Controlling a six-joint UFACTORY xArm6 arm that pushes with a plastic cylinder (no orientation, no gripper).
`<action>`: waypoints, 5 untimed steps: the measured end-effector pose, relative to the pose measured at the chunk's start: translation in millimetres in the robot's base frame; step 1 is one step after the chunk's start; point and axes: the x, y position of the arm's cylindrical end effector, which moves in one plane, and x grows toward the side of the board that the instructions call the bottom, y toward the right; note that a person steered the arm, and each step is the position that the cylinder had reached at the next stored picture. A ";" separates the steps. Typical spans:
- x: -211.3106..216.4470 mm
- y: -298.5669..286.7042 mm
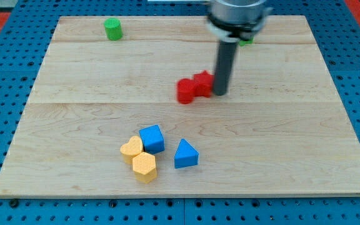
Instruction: Push the green star closer to the red circle
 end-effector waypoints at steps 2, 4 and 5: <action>-13.8 65.7; -130.1 172.4; -165.9 147.7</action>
